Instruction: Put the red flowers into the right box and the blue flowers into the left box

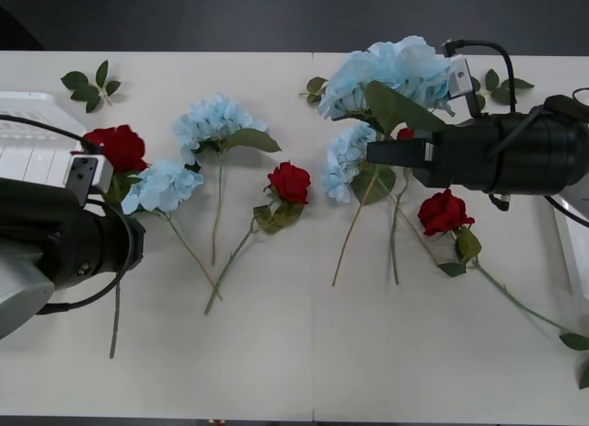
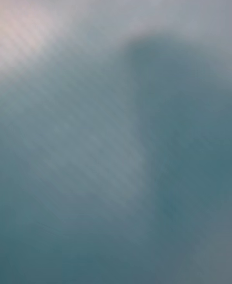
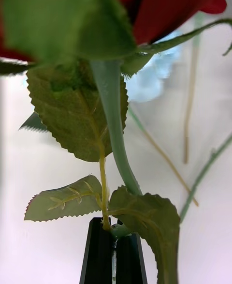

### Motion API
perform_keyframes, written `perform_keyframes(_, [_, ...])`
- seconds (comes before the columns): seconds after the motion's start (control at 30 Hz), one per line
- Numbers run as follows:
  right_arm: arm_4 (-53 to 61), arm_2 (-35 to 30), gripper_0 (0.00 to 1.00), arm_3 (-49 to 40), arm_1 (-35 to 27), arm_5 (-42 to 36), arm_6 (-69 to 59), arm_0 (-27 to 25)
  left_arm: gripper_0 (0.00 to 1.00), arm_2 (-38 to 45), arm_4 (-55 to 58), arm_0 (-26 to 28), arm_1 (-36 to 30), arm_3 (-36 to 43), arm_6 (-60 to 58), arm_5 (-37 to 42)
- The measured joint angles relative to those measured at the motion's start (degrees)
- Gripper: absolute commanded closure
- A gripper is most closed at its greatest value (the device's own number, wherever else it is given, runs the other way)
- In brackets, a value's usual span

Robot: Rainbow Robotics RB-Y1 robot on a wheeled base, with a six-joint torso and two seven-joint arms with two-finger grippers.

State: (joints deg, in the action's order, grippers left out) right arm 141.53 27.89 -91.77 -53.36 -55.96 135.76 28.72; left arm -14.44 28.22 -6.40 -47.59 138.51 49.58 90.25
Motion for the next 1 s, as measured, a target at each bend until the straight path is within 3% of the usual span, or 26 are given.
perform_keyframes(0.13, [-3.4,0.0,1.00,-1.6,2.0,2.0,0.0,0.0,1.00,5.6,5.5,0.0,3.5,0.0,13.4,-2.0])
perform_keyframes(0.37, [-3.4,0.0,1.00,-1.7,2.2,3.1,0.0,0.0,1.00,13.9,15.4,-0.4,9.7,0.0,23.5,-2.1])
perform_keyframes(0.6, [-7.2,0.2,1.00,-0.7,2.2,3.0,0.0,0.0,1.00,17.2,27.4,-4.5,14.2,-0.8,32.1,-3.7])
perform_keyframes(0.83, [-7.2,4.4,1.00,2.5,1.6,3.9,0.0,0.0,1.00,18.0,41.5,-10.5,18.2,-9.4,46.5,-8.9])
perform_keyframes(1.0, [-7.2,9.2,1.00,3.4,-0.5,6.6,0.0,0.0,1.00,18.0,55.7,-14.6,18.3,-18.7,50.5,-11.3])
